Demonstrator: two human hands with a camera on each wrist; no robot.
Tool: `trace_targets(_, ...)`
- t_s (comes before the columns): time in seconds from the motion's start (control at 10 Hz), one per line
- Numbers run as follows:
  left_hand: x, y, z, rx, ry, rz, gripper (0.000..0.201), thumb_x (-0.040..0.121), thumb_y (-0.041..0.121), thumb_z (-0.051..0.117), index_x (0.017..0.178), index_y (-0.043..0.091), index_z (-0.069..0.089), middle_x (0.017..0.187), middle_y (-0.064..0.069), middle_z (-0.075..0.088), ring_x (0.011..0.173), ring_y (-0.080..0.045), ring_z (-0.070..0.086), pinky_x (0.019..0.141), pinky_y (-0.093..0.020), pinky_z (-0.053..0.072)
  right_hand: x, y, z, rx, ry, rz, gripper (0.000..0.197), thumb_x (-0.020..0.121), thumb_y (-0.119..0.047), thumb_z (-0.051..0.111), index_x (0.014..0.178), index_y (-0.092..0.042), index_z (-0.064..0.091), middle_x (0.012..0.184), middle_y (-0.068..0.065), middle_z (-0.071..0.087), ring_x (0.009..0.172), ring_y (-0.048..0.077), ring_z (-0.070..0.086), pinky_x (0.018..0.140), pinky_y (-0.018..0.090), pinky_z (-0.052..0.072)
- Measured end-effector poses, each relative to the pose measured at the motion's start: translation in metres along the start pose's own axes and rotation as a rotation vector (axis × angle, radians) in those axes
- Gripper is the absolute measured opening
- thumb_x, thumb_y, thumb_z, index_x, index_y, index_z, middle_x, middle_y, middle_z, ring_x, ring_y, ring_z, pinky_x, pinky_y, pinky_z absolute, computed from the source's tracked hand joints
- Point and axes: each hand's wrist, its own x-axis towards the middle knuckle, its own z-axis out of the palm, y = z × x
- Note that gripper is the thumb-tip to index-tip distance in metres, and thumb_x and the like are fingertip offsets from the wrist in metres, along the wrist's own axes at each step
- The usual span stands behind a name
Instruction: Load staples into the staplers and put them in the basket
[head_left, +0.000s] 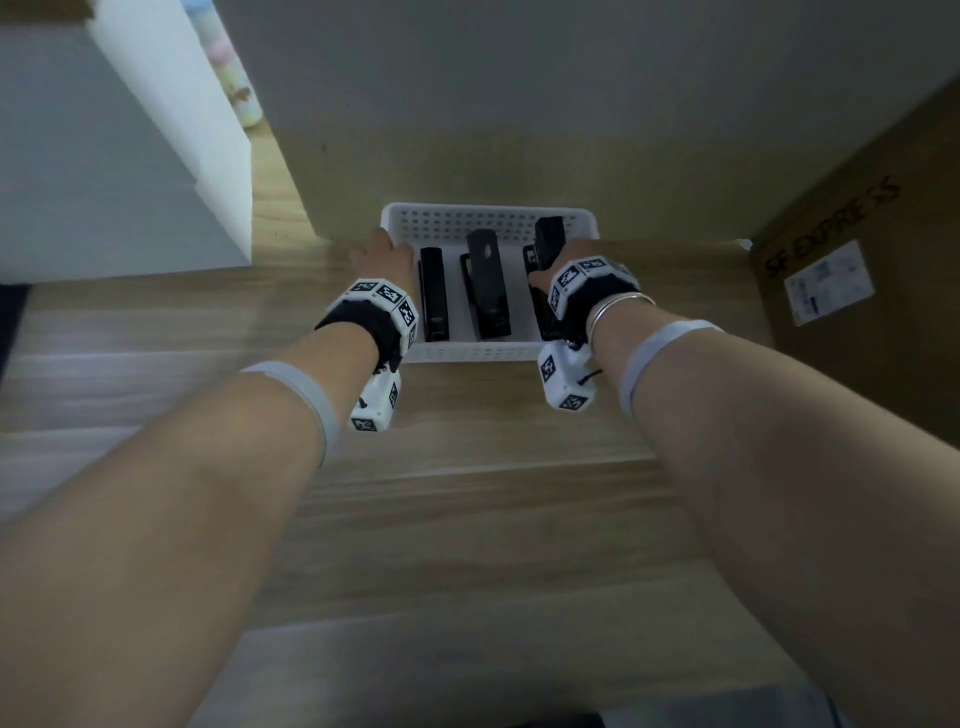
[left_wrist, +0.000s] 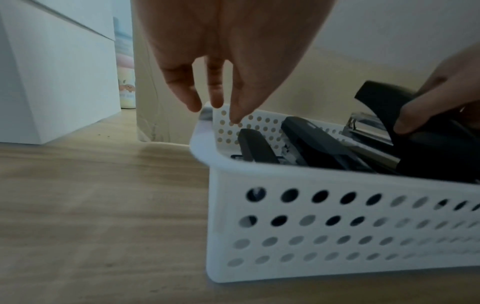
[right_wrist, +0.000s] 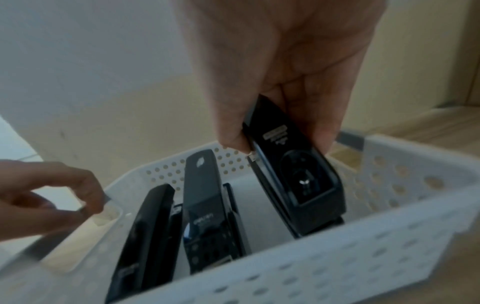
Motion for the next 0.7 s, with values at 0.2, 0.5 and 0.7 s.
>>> trace_targets(0.2,0.01,-0.009,0.012,-0.089,0.062,-0.03,0.028,0.086,-0.003,0.046,0.111,0.004,0.056,0.13,-0.019,0.042,0.116,-0.038,0.046,0.095,-0.042,0.041,0.024,0.007,0.026,-0.068,-0.018,0.011,0.051,0.087,-0.027,0.065,0.13,-0.002,0.052,0.132,0.015,0.055,0.124,0.031,0.052,0.077,0.029,0.033)
trace_targets(0.5,0.0,-0.007,0.012,-0.141,0.138,0.043,0.025,0.085,-0.006,0.042,0.104,0.002,0.055,0.123,-0.019,0.046,0.113,-0.036,0.042,0.095,-0.038,0.038,0.015,0.008,0.031,-0.094,-0.048,0.05,0.054,0.088,-0.031,0.064,0.132,-0.003,0.05,0.135,0.017,0.053,0.122,0.031,0.053,0.094,0.037,0.045)
trace_targets(0.7,-0.036,0.006,0.005,-0.169,0.142,0.131,0.024,0.088,0.001,0.04,0.104,0.002,0.058,0.116,-0.022,0.055,0.101,-0.037,0.056,0.081,-0.04,0.046,-0.007,-0.007,0.01,-0.197,0.024,-0.032,0.063,0.095,-0.038,0.05,0.143,-0.003,0.031,0.139,0.022,0.047,0.125,0.036,0.049,0.101,0.041,0.042)
